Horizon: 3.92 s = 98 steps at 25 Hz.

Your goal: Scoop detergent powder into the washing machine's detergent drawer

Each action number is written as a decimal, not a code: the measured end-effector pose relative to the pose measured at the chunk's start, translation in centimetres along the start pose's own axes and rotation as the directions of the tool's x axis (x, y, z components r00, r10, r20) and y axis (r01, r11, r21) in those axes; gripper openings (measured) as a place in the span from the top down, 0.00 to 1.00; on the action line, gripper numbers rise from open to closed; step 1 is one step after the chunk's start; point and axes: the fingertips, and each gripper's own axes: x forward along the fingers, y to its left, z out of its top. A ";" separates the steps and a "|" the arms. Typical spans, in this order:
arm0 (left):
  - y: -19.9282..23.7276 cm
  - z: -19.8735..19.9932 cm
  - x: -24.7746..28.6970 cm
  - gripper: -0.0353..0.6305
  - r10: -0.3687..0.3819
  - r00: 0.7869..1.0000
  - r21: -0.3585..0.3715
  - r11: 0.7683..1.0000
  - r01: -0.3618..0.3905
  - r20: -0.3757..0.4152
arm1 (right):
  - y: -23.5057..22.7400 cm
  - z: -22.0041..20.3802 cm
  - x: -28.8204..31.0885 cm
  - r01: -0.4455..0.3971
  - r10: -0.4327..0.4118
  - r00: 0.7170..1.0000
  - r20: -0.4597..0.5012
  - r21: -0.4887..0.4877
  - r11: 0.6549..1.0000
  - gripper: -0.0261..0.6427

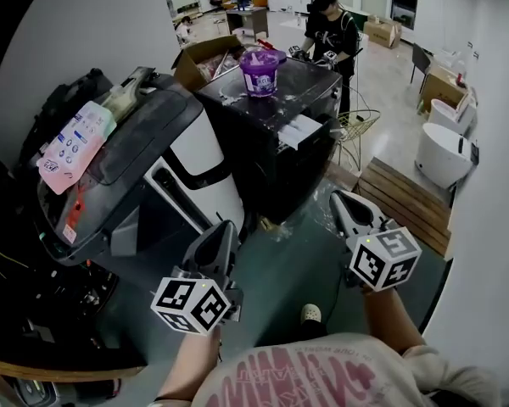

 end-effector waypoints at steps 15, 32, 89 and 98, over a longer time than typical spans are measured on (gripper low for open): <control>-1.3 -2.1 18.4 0.94 0.038 0.998 -0.031 0.999 -0.037 0.042 | -17.0 2.0 8.4 -0.059 0.059 0.998 -0.025 -0.015 0.998 0.96; 4.4 -2.1 30.9 0.94 0.103 0.994 -0.028 0.994 -0.104 -0.031 | -26.3 0.3 17.7 -0.031 0.049 0.991 -0.123 0.139 0.990 0.96; 19.0 1.5 44.1 0.94 0.648 0.751 -0.187 0.759 -0.624 0.127 | -25.4 13.2 64.3 -0.836 0.657 0.528 -0.538 -0.192 0.515 0.77; 16.8 0.3 42.4 0.94 0.760 0.637 -0.199 0.649 -0.735 0.128 | -23.9 11.1 68.6 -0.895 0.574 0.438 -0.692 -0.275 0.352 0.72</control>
